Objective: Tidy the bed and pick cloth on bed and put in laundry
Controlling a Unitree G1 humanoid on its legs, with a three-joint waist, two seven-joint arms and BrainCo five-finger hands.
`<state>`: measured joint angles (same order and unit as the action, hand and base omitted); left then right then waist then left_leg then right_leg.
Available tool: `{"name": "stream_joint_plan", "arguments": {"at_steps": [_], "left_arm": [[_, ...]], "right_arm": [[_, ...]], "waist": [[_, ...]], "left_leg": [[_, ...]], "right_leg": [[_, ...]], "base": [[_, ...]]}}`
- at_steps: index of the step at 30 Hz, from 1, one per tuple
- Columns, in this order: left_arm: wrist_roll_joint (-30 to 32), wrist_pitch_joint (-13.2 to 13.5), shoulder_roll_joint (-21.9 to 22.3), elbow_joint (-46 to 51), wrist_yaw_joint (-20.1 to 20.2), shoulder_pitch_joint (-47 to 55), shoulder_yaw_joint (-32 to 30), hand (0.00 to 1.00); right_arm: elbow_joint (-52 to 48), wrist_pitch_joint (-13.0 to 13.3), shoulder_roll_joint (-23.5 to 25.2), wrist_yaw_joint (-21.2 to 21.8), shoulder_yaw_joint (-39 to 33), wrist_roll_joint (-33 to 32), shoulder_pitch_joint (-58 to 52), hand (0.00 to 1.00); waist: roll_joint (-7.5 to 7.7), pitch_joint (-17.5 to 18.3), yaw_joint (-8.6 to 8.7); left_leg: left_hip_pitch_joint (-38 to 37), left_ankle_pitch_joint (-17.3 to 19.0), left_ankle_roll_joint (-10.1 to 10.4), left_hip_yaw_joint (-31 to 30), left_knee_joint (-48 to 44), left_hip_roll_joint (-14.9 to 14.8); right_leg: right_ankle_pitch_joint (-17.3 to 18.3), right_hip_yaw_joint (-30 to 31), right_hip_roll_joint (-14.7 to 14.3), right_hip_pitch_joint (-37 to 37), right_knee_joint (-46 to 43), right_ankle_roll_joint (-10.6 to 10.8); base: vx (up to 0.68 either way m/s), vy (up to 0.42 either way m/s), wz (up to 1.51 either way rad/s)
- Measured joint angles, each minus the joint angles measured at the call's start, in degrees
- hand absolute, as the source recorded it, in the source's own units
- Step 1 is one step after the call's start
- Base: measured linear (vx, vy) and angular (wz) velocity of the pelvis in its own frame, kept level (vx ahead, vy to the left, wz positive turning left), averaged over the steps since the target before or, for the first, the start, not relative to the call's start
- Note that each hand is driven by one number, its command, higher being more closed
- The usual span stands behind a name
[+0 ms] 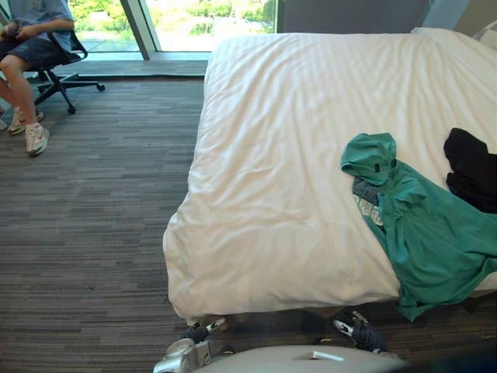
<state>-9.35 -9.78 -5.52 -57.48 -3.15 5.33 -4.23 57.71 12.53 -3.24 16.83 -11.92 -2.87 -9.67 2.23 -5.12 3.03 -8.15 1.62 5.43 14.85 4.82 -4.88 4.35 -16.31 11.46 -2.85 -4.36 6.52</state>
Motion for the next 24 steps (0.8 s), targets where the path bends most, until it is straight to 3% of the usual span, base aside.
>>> {"name": "stream_joint_plan", "arguments": {"at_steps": [7,9,11,13,14,17,18,20,24], "left_arm": [[4.0,0.0,-0.7,0.0,-1.7,-0.5,1.8,0.0],[4.4,0.4,-0.2,0.1,-1.5,-1.7,0.1,0.0],[4.4,0.7,0.7,0.5,-1.0,-1.7,-3.4,0.0],[4.4,0.6,1.3,0.3,-1.0,-1.7,-5.7,0.0],[4.5,0.5,1.6,0.1,-1.0,-1.7,-6.0,0.0],[4.4,0.0,1.8,-0.3,-1.0,-2.4,-4.7,0.0],[4.5,-0.1,1.9,-0.5,-1.0,-3.1,-4.6,0.0],[4.5,-0.9,1.1,-1.3,-1.0,-4.2,-3.8,0.0],[4.5,-1.9,1.3,-2.1,-1.0,-4.2,-2.6,0.0]], "right_arm": [[0.8,-2.4,-0.8,-2.1,2.8,0.1,1.0,0.0],[0.8,-3.0,-1.9,-2.5,3.3,-0.6,1.1,0.0],[0.8,-3.0,-2.0,-2.5,3.0,-0.5,1.0,0.0],[0.4,-2.8,-2.7,-2.6,2.9,-0.3,1.0,0.0],[0.0,-2.5,-3.3,-2.9,2.9,-0.3,1.0,0.0],[0.1,-1.6,-3.4,-3.9,2.8,-0.3,0.6,0.0],[0.0,-0.9,-2.4,-4.4,2.4,-0.2,0.3,0.0],[0.3,-0.7,-1.7,-4.8,2.3,-0.2,0.2,0.0],[0.5,0.5,-2.0,-5.0,3.6,-1.5,-0.4,0.0]], "waist": [[0.38,-0.2,0.41],[-0.14,-2.1,-0.44],[-0.09,-2.7,-1.21],[-1.5,-2.9,-1.2],[-2.32,-2.9,-0.9],[-3.11,-2.9,1.03],[-2.1,-3.6,1.64],[-1.03,-4.2,1.38],[-0.75,-4.1,1.2]], "left_leg": [[0.2,1.1,-0.7,0.2,-2.5,-0.1],[2.2,6.5,-0.4,1.0,-13.2,-1.9],[4.7,8.8,-1.3,-0.3,-22.6,-3.1],[7.2,11.0,-1.4,-3.1,-28.9,-4.3],[7.6,12.6,-0.4,-4.5,-29.8,-4.8],[5.8,15.6,1.0,-4.0,-23.4,-4.9],[4.7,15.8,1.1,-3.1,-20.5,-4.5],[3.2,15.4,1.0,-2.4,-19.2,-3.9],[0.2,14.4,0.4,2.2,-16.8,-3.3]], "right_leg": [[-1.6,0.5,-0.4,-2.2,3.6,-0.5],[-0.8,3.8,-0.8,-2.7,2.8,-0.9],[-0.4,8.5,-1.1,-1.0,1.1,-0.9],[-0.1,13.7,-2.6,2.0,-0.9,-0.3],[-0.2,16.4,-3.8,4.6,-2.4,-0.2],[-0.9,19.9,-5.4,11.2,-7.0,0.0],[-1.2,20.3,-5.4,12.5,-8.1,0.2],[-2.7,20.4,-5.2,12.5,-8.1,0.4],[-5.7,18.7,-4.8,12.4,-6.9,0.0]], "base": [[-0.01,-0.001,-0.04],[-0.08,-0.005,-0.58],[-0.09,-0.002,-1.21],[-0.1,0.03,-1.45],[-0.07,0.042,-1.36],[-0.04,0.043,-0.78],[-0.05,0.05,-0.27],[-0.08,0.035,-0.3],[-0.12,0.023,-0.53]]}}
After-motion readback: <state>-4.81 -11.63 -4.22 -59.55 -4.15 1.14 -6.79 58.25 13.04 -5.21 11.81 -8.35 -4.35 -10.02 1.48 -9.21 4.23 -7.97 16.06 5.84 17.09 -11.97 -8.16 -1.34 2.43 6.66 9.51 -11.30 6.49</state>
